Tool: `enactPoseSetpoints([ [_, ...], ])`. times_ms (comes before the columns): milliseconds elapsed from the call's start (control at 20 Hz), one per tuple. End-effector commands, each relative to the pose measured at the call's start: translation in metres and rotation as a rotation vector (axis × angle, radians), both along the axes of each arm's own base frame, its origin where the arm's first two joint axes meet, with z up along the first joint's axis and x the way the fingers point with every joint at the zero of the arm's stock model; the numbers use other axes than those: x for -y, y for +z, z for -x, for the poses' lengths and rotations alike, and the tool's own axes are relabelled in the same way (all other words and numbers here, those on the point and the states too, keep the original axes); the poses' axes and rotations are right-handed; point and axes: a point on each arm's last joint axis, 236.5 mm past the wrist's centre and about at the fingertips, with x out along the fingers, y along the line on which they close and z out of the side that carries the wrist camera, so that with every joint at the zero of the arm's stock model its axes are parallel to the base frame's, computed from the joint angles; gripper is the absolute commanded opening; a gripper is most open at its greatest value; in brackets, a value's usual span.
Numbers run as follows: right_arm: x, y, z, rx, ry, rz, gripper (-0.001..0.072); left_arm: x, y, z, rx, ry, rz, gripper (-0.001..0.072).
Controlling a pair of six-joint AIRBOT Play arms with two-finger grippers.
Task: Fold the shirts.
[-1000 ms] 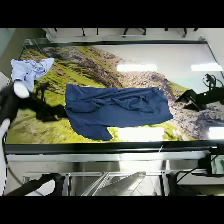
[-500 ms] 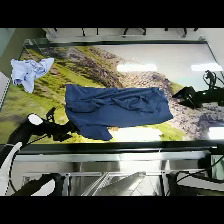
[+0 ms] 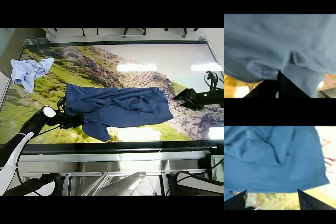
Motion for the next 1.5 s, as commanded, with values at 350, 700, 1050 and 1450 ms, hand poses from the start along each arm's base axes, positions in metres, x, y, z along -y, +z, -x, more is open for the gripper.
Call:
enactPoseSetpoints([
  [350, 0.042, -0.094, 0.036, -0.135, -0.168, 0.029, 0.0695, -0.059, 0.12, 0.001, 0.281, 0.081, -0.035, 0.0015],
  [700, -0.033, -0.141, 0.065, -0.236, 0.008, -0.087, 0.0694, -0.06, 0.106, 0.006, 0.176, 0.06, -0.02, 0.0016],
  [1050, -0.077, -0.128, 0.041, -0.115, 0.029, -0.131, 0.0023, -0.059, 0.143, -0.024, 0.234, 0.026, -0.021, 0.0016],
  [1450, -0.084, -0.002, 0.05, 0.166, 0.101, -0.045, 0.0015, -0.057, 0.17, -0.015, 0.302, -0.012, -0.03, 0.0015],
])
